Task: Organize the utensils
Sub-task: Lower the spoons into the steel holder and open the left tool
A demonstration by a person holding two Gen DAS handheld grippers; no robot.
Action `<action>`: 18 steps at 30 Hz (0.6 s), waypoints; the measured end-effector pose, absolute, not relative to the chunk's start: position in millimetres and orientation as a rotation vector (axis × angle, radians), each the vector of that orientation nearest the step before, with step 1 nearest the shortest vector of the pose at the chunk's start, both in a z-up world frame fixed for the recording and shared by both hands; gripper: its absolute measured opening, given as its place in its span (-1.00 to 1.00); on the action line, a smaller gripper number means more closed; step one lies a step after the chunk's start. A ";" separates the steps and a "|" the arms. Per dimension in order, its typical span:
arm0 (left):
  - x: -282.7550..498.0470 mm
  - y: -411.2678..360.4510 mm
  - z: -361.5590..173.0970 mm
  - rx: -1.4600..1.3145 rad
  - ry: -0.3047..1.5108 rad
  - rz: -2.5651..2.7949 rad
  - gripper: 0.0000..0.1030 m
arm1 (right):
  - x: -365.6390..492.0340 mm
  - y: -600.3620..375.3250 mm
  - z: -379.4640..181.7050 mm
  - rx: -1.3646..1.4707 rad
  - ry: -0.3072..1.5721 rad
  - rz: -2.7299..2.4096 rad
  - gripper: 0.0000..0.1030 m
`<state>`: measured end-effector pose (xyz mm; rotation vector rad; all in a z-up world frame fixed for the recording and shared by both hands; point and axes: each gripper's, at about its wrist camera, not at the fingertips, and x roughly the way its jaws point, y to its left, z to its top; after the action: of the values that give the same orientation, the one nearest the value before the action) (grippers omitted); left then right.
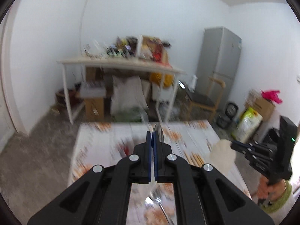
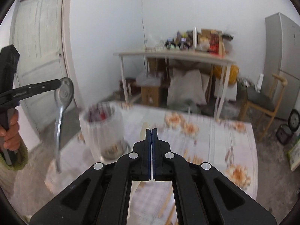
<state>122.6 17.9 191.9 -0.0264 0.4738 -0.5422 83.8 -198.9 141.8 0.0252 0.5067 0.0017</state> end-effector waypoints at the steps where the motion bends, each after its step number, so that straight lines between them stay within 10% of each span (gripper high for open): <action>1: 128.5 18.6 198.5 -0.027 0.451 -0.529 -0.97 | 87.9 -196.9 147.3 0.025 0.492 0.005 -1.00; 18: 170.6 -30.6 156.5 0.375 0.190 -0.287 -0.98 | 107.3 -204.0 134.6 0.063 0.534 0.019 -1.00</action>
<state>170.6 -30.6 156.5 0.3753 0.1902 -0.2866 107.3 -204.0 134.6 0.0633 0.5338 0.0186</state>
